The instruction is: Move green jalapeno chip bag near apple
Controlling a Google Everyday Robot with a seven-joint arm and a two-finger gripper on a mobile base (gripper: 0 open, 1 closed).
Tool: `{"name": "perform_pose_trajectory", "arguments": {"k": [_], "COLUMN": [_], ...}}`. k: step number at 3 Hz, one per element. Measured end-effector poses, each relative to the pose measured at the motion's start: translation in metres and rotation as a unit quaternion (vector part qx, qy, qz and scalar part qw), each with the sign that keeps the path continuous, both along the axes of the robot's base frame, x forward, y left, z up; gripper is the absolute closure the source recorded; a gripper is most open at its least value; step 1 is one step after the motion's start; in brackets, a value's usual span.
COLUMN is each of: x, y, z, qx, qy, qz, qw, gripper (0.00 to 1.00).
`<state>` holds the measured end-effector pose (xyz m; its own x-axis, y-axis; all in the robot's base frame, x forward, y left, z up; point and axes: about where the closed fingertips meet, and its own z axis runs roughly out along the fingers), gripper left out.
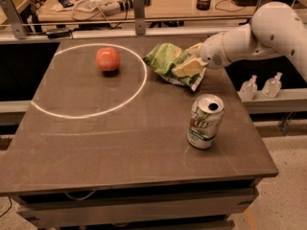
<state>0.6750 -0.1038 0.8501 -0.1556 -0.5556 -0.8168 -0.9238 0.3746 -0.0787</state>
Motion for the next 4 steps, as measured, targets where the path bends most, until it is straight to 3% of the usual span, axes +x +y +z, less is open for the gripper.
{"name": "perform_pose_trajectory", "arguments": {"k": [1, 4], "x": [-0.002, -0.027], "y": [0.013, 0.097], "z": [0.016, 0.035], "qx": [0.023, 0.030], "qy": [0.006, 0.026], "qz": [-0.005, 0.036], "qw": [0.9997, 0.9985], "gripper": [1.00, 1.00]}}
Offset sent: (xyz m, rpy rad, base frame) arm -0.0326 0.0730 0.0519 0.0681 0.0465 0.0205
